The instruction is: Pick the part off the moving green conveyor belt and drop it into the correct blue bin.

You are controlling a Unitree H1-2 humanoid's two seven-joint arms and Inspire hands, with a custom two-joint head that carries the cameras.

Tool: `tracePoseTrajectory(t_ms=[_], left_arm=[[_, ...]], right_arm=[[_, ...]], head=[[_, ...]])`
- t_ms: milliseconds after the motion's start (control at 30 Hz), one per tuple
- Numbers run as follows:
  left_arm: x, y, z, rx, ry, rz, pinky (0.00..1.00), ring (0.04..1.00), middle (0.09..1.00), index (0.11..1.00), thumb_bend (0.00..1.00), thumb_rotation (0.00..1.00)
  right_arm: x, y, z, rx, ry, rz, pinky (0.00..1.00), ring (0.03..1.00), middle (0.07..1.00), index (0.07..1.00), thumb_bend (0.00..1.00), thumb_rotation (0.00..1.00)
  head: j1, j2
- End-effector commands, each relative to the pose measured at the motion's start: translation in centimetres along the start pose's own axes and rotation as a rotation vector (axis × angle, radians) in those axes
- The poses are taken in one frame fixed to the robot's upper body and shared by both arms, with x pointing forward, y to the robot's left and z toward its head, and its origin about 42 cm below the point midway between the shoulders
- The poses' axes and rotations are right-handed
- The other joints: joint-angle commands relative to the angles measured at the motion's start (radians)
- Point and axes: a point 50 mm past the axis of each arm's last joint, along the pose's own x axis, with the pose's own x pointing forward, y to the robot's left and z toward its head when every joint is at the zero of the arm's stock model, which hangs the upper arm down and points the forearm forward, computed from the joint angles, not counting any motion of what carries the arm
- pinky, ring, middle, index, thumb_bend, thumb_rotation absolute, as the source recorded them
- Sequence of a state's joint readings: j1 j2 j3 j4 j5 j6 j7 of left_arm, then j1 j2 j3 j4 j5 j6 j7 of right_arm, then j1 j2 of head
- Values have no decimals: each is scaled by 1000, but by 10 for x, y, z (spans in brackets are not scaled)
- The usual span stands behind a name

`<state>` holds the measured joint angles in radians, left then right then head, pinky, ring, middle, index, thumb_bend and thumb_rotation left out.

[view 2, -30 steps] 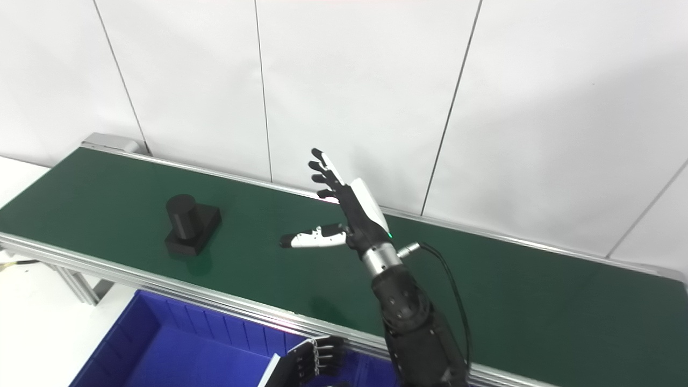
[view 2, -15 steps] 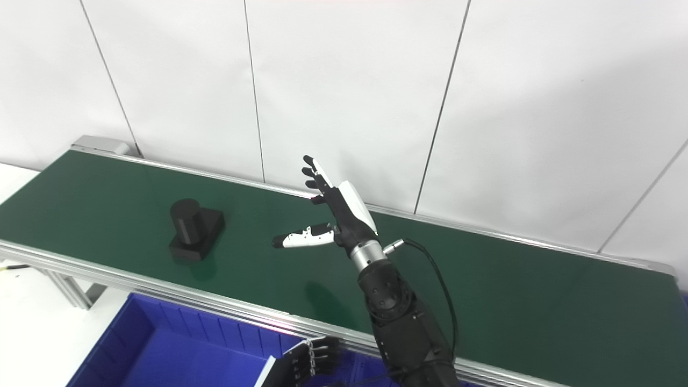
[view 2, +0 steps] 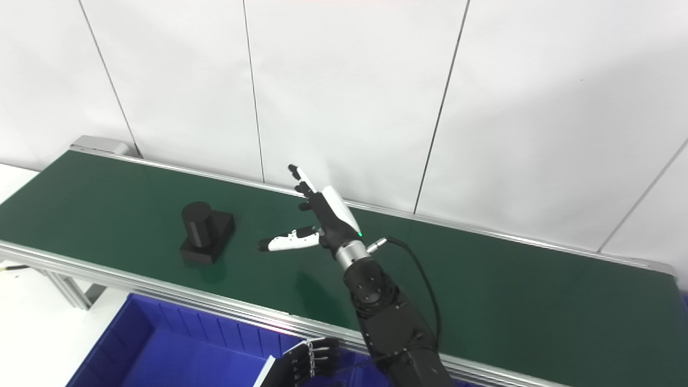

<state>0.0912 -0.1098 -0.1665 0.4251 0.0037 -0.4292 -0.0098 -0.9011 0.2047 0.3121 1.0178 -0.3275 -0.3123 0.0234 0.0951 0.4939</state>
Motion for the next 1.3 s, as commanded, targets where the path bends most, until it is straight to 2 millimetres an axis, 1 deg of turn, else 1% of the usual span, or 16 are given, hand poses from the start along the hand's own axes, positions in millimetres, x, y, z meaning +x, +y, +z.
tracePoseTrajectory(t_ms=[0, 167, 200, 333, 400, 467, 533, 633, 700, 800, 867, 933, 1033, 1133, 1267], left_arm=[[4, -2, 13, 1, -80, -18, 634, 646, 676, 700, 548, 0], [4, -1, 13, 0, -81, -26, 631, 644, 671, 692, 547, 0], [5, 0, 13, -4, -79, -27, 631, 643, 670, 689, 544, 0], [7, 4, 12, -10, -78, -30, 593, 626, 662, 687, 538, 0], [8, 5, 13, -22, -81, -24, 589, 625, 662, 689, 536, 0], [7, 5, 14, -46, -86, -20, 589, 648, 695, 704, 533, 0], [7, 6, 14, -59, -90, -20, 586, 654, 703, 707, 527, 0], [6, 9, 15, -49, -90, -20, 595, 663, 706, 710, 548, 0], [6, 10, 15, -40, -91, -21, 600, 667, 708, 711, 549, 0], [9, 13, 15, -32, -90, -25, 596, 659, 705, 711, 534, 0], [11, 15, 15, -25, -91, -31, 586, 649, 698, 710, 551, 0], [11, 16, 17, -22, -96, -31, 562, 633, 686, 708, 560, 0], [10, 14, 18, -31, -102, -39, 554, 630, 686, 702, 572, 0], [9, 13, 17, -42, -102, -51, 578, 653, 705, 715, 585, 0], [7, 10, 17, -40, -99, -51, 584, 657, 705, 720, 584, 0]], right_arm=[[21, -4, 39, -9, -138, 7, 858, 991, 1000, 1000, 893, 243], [22, 1, 34, -7, -123, 20, 859, 996, 1000, 1000, 906, 262], [22, 3, 33, -7, -120, 21, 849, 987, 1000, 1000, 907, 265], [23, 9, 29, 0, -103, 26, 837, 967, 1000, 1000, 913, 299], [25, 12, 29, -2, -96, 35, 834, 966, 1000, 1000, 912, 304], [27, 14, 30, -4, -90, 45, 856, 975, 1000, 1000, 920, 328], [29, 15, 32, -9, -90, 49, 879, 974, 1000, 1000, 931, 340], [32, 15, 35, -30, -85, 61, 924, 975, 994, 1000, 940, 334], [33, 15, 36, -50, -79, 71, 936, 980, 994, 1000, 942, 334], [35, 16, 36, -69, -60, 81, 949, 997, 1000, 1000, 954, 370], [36, 17, 34, -78, -36, 86, 962, 1000, 1000, 1000, 966, 385], [36, 18, 33, -93, -16, 93, 979, 1000, 1000, 1000, 955, 385], [37, 20, 33, -108, 4, 102, 997, 1000, 999, 1000, 951, 390], [39, 21, 35, -131, 10, 101, 1000, 1000, 1000, 1000, 951, 396], [38, 23, 34, -141, 2, 91, 1000, 1000, 1000, 1000, 959, 390]], head=[[-1, 1], [-3, -5], [-10, -22], [-22, -26], [-20, -25], [-15, -23], [-14, -24], [-19, -24], [-24, -32], [-29, -41], [-30, -36], [-27, -34], [-25, -25], [-25, -22], [-20, -23]])
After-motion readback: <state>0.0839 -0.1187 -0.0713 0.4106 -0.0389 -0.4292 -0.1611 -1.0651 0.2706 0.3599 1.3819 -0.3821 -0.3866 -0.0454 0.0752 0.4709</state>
